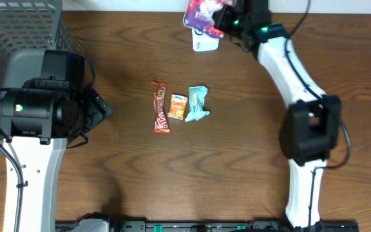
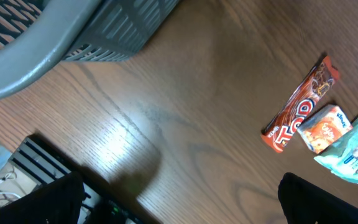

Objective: Scan the item barcode
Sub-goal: 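Lift the Carefree pack and hold it beneath the scanner, then carry the Carefree pack to the right table edge and set it down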

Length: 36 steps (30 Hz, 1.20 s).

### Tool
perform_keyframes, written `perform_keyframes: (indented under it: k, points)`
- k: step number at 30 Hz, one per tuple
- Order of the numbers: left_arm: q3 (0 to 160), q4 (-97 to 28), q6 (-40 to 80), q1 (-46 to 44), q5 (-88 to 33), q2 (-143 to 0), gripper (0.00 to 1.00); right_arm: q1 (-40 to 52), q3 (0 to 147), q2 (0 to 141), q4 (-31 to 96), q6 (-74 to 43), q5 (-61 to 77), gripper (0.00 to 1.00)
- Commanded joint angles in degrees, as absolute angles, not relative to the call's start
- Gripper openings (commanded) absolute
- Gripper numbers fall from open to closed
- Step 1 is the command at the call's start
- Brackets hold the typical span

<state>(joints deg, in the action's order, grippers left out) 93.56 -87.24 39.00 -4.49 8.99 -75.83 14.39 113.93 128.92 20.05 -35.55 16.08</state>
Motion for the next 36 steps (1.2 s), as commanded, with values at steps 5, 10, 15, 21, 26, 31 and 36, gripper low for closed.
perform_keyframes:
  k: [5,10,15,21,26,31,36]
  points:
    - [93.56,-87.59,39.55,-4.19,9.69,-75.22,0.99,16.10,118.72,131.00,21.04,-36.14,8.40,0.01]
    - [93.56,-87.59,39.55,-4.19,9.69,-75.22,0.99,15.77,118.72,131.00,23.00,-36.12,7.53,0.01]
    - [93.56,-87.59,39.55,-4.19,9.69,-75.22,0.99,15.35,118.72,131.00,22.96,-36.18,7.57,0.01]
    - [93.56,-87.59,39.55,-4.19,9.69,-75.22,0.99,16.10,118.72,132.16,22.74,-36.18,7.40,0.01]
    - [93.56,-87.59,39.55,-4.19,9.69,-75.22,0.99,16.27,118.72,132.77,22.61,-36.23,6.50,0.01]
    - [93.56,-87.59,39.55,-4.19,9.69,-75.22,0.99,14.48,118.87,131.76,23.00,-36.18,6.76,0.01]
    - [93.56,-87.59,39.55,-4.19,9.69,-75.22,0.99,9.23,118.87,128.22,26.81,-36.18,6.76,0.01]
